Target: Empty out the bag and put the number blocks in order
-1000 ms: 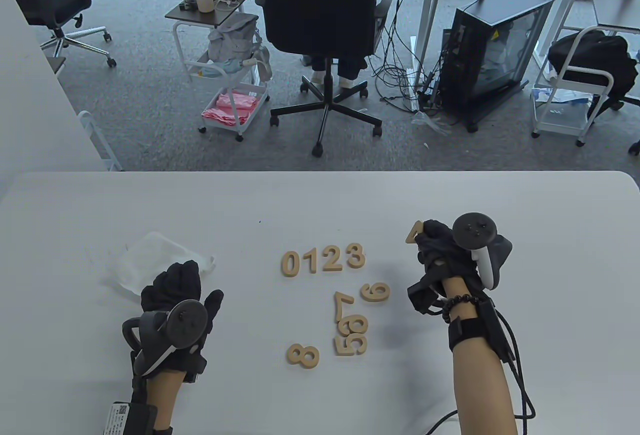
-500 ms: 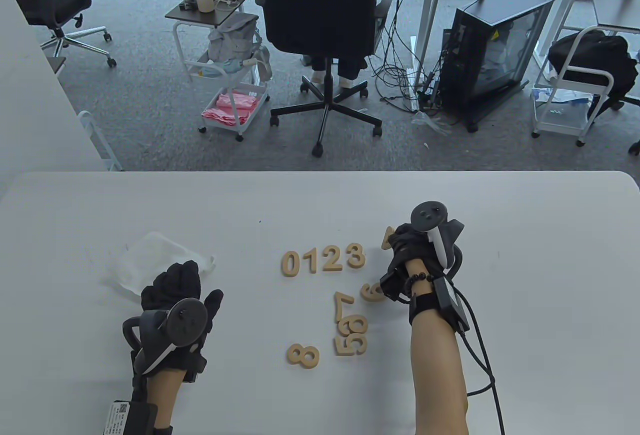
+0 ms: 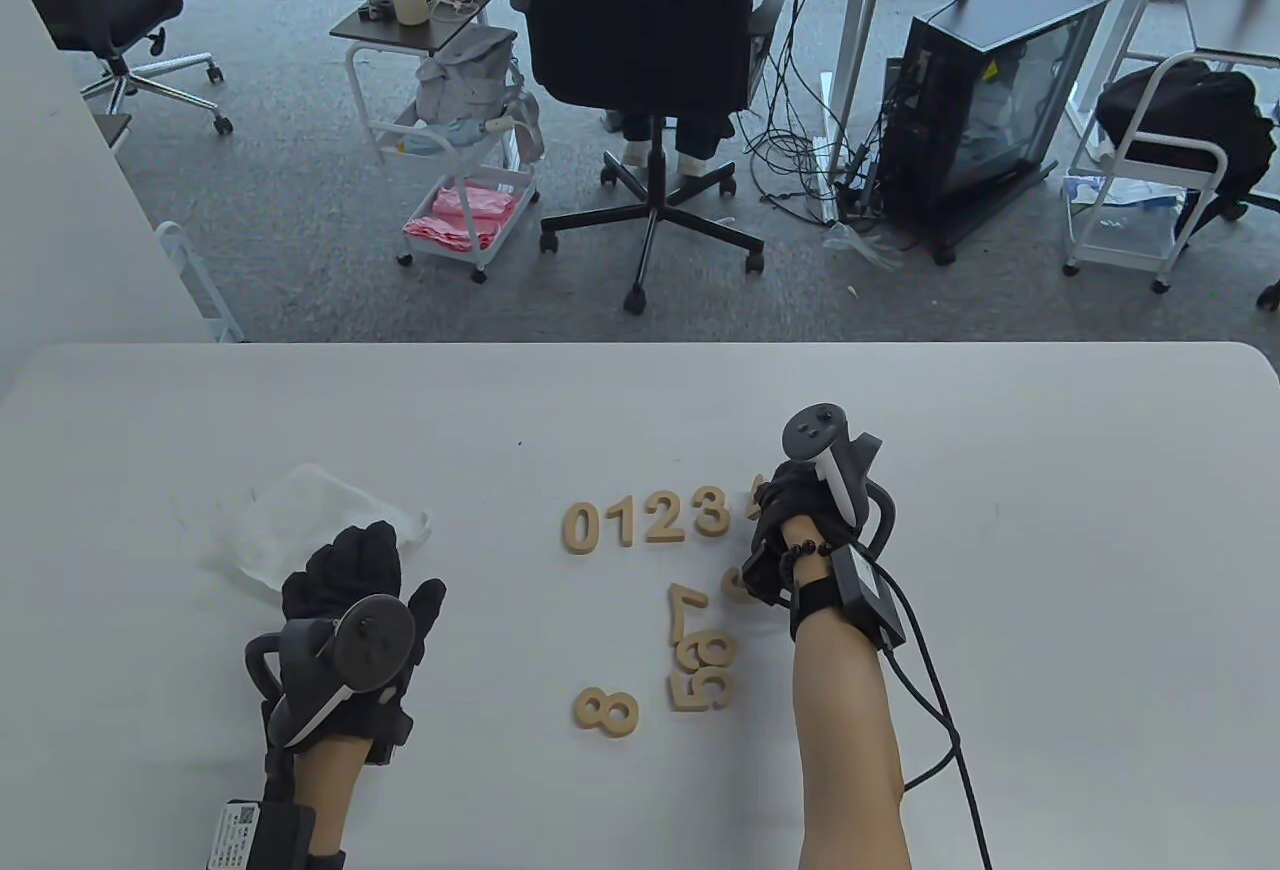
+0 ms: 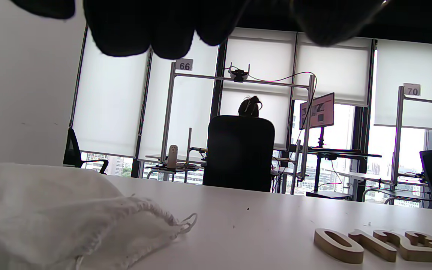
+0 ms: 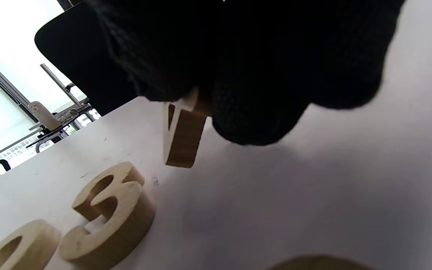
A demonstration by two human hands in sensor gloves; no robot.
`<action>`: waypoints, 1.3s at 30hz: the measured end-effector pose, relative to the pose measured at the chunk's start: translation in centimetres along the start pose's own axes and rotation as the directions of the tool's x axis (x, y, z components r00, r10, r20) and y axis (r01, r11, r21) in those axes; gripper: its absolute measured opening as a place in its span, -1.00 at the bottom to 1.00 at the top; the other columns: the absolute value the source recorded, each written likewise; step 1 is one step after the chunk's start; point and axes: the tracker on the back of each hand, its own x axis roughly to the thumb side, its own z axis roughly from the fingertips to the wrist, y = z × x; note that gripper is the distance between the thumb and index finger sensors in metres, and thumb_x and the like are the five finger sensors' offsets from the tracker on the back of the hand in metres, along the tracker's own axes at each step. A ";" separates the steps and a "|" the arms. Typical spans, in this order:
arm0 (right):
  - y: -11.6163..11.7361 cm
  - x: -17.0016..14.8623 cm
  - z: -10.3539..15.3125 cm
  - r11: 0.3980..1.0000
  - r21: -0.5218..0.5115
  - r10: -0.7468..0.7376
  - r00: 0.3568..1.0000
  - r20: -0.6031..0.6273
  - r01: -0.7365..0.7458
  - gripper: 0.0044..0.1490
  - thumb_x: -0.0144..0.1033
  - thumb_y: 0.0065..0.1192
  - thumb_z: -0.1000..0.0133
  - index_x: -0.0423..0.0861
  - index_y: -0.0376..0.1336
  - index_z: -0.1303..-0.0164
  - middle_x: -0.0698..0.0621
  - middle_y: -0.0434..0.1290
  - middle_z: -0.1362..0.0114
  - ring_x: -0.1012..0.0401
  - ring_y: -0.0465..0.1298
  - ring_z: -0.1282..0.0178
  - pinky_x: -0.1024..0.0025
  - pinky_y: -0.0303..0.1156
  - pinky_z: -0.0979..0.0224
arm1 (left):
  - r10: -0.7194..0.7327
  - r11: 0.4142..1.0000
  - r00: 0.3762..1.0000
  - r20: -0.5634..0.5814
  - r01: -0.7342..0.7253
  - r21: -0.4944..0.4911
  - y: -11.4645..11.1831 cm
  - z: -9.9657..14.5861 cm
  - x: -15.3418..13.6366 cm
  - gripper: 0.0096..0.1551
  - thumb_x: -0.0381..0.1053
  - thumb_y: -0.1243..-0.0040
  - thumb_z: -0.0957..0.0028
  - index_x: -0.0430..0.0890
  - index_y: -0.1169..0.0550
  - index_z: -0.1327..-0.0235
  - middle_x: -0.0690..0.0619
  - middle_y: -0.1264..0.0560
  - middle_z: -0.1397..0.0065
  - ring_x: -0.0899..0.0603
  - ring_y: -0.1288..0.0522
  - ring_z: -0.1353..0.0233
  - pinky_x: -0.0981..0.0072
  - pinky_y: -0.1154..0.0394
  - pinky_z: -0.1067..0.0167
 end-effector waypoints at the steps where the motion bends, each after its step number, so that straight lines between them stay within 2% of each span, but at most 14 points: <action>1: 0.1 0.0 -0.1 1.000 -0.007 0.006 1.000 0.000 -0.006 -0.43 -0.31 0.49 -0.03 -0.25 0.48 -0.22 -0.24 0.63 -0.09 0.11 0.76 0.25 0.34 0.76 0.19 | 0.000 1.000 1.000 -0.001 0.000 -0.001 0.0 0.0 0.0 -0.07 0.26 -0.03 -0.15 -0.34 -0.25 -0.59 -0.46 -0.24 -0.57 -0.63 -0.33 -0.49 -0.65 -0.19 -0.30; 9: 0.6 -0.2 -0.7 1.000 -0.007 0.022 0.999 -0.024 -0.022 -0.47 -0.31 0.48 -0.03 -0.24 0.51 -0.16 -0.24 0.66 -0.06 0.14 0.76 0.29 0.36 0.75 0.22 | -0.004 1.000 1.000 -0.006 0.004 -0.003 0.0 0.0 0.0 -0.06 0.26 -0.03 -0.15 -0.34 -0.25 -0.59 -0.46 -0.24 -0.57 -0.63 -0.33 -0.49 -0.65 -0.18 -0.31; 13: 0.9 0.1 -0.8 0.992 -0.020 0.125 0.992 -0.008 -0.126 -0.48 -0.28 0.48 -0.03 -0.24 0.52 -0.13 -0.24 0.68 -0.04 0.14 0.77 0.30 0.36 0.76 0.23 | -0.002 1.000 1.000 -0.011 0.002 -0.002 0.0 0.0 -0.1 -0.07 0.26 -0.03 -0.15 -0.34 -0.25 -0.59 -0.46 -0.24 -0.57 -0.62 -0.33 -0.49 -0.65 -0.19 -0.31; 19: 1.1 0.2 -0.9 0.986 -0.023 0.166 0.986 -0.002 -0.166 -0.49 -0.23 0.47 -0.03 -0.23 0.53 -0.09 -0.22 0.68 -0.02 0.14 0.77 0.31 0.35 0.75 0.23 | -0.001 1.000 1.000 -0.013 0.001 -0.003 0.1 0.0 -0.1 -0.06 0.26 -0.03 -0.15 -0.34 -0.25 -0.59 -0.47 -0.24 -0.57 -0.63 -0.34 -0.49 -0.65 -0.19 -0.31; 28: 1.8 1.2 -0.9 0.941 -0.057 0.335 0.941 0.043 -0.333 -0.49 -0.14 0.48 0.00 -0.17 0.53 -0.05 -0.14 0.68 0.02 0.15 0.76 0.31 0.34 0.74 0.22 | -0.002 1.000 1.000 -0.015 0.002 -0.007 0.0 0.0 -0.2 -0.06 0.27 -0.03 -0.15 -0.34 -0.25 -0.59 -0.47 -0.24 -0.57 -0.63 -0.34 -0.49 -0.65 -0.18 -0.31; 36: 1.8 1.1 -1.0 0.951 -0.045 0.308 0.950 0.039 -0.307 -0.49 -0.13 0.45 -0.02 -0.17 0.51 -0.06 -0.14 0.67 0.00 0.15 0.75 0.30 0.34 0.74 0.20 | -0.001 1.000 1.000 -0.016 0.001 -0.006 0.1 0.0 -0.2 -0.06 0.26 -0.03 -0.15 -0.34 -0.25 -0.59 -0.47 -0.24 -0.57 -0.62 -0.34 -0.49 -0.65 -0.19 -0.31; 39: 1.7 0.9 -1.1 0.958 -0.022 0.285 0.958 0.030 -0.285 -0.50 -0.14 0.38 -0.07 -0.18 0.51 -0.08 -0.15 0.66 -0.01 0.13 0.76 0.29 0.33 0.74 0.19 | 0.000 1.000 1.000 -0.016 0.000 -0.007 0.1 0.0 -0.3 -0.06 0.27 -0.03 -0.15 -0.34 -0.25 -0.59 -0.46 -0.24 -0.57 -0.63 -0.34 -0.49 -0.65 -0.18 -0.31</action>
